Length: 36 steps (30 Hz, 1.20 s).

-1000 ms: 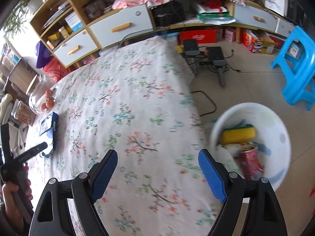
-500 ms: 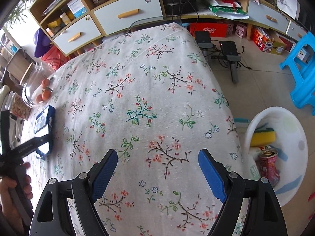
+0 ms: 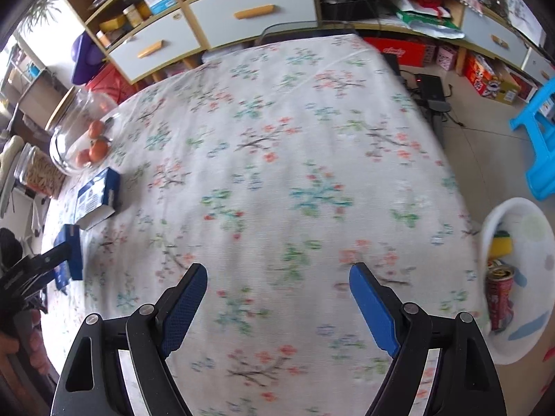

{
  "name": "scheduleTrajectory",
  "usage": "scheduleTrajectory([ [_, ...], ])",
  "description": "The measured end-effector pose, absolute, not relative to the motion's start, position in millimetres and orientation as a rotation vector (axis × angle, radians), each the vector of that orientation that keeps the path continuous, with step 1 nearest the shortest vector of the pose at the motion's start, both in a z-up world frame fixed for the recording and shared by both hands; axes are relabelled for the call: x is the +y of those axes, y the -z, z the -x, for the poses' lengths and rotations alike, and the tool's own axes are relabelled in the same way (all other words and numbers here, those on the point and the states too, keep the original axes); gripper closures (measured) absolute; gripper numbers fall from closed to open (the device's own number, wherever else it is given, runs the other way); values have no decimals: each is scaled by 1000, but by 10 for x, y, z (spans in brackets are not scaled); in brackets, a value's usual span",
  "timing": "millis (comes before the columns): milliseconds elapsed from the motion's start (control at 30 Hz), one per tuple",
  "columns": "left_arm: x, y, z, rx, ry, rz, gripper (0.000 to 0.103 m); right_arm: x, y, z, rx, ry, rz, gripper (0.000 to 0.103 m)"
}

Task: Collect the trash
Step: 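Grasp the blue barcode box with the right gripper while the left gripper holds the almond box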

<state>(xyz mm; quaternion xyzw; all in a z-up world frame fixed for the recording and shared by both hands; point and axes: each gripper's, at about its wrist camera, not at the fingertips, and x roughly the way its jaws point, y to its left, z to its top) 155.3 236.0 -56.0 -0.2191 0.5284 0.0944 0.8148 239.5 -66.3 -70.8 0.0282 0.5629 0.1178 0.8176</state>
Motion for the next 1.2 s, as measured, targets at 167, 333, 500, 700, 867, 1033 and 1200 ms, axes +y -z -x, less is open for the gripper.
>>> scheduleTrajectory([
  [167,2546,482,-1402,1085,-260,409,12,-52,623,-2379,1186,-340,-24,17],
  [333,2801,453,-1294,1064,-313,395,12,675,608,-2393,1191,-442,-2,14],
  [500,3034,442,-1144,1050,-361,372,12,1249,655,-2478,1172,-494,-2,3],
  [700,3248,491,-990,1064,-374,386,12,1645,762,-2608,1168,-464,29,2],
  [867,3258,488,-993,1064,-357,390,12,1783,899,-2729,1184,-424,50,2],
  [1033,3274,485,-1015,1062,-355,404,12,1781,1034,-2857,1199,-384,33,3],
  [1200,3224,500,-1033,1068,-348,403,12,1634,956,-2830,1190,-388,32,8],
])
